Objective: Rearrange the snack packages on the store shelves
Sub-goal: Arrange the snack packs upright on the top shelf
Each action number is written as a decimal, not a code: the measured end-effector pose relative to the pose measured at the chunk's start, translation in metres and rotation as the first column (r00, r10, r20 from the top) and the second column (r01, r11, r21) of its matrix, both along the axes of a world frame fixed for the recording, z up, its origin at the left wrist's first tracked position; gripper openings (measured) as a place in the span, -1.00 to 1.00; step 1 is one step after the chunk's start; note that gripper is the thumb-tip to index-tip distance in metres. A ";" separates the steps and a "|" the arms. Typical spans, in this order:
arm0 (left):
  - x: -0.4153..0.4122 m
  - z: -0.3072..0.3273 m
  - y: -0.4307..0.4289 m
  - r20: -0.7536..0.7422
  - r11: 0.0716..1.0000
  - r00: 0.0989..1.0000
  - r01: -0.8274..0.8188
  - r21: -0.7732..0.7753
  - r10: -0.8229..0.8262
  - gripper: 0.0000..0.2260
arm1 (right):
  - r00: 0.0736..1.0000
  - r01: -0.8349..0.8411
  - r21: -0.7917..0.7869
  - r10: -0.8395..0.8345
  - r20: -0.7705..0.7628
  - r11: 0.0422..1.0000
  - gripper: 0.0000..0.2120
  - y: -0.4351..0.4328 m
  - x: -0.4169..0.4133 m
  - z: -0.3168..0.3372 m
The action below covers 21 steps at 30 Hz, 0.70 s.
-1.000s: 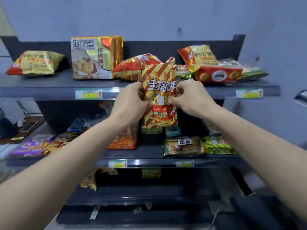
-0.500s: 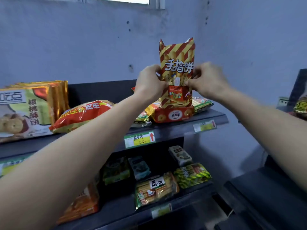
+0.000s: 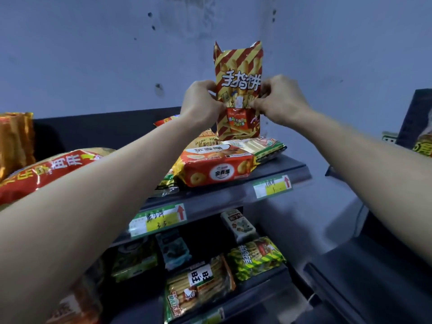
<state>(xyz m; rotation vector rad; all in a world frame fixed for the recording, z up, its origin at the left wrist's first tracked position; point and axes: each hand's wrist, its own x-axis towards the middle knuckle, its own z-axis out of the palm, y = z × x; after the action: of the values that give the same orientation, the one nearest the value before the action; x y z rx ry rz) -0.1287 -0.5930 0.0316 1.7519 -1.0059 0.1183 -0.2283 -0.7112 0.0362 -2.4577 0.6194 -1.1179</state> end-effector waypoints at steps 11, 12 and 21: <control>0.017 -0.002 -0.065 -0.071 0.998 0.996 -0.060 0.010 0.061 -0.79 | 0.997 -0.070 -0.035 0.068 -0.043 0.997 -0.84 -0.075 0.027 0.000; 0.019 -0.002 -0.069 -0.075 0.998 0.995 -0.059 0.007 0.059 -0.79 | 0.996 -0.076 -0.035 0.074 -0.045 0.997 -0.84 -0.080 0.030 0.000; 0.039 0.002 -0.109 -0.123 0.997 0.990 -0.066 0.045 0.071 -0.77 | 0.997 -0.079 -0.059 0.079 -0.014 0.995 -0.85 -0.124 0.054 -0.001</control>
<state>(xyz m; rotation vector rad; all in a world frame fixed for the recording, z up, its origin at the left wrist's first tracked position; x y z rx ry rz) -0.0900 -0.7018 0.0334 1.8091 -0.8634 0.0314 -0.1743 -0.8355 0.0356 -2.5174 0.4945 -1.1068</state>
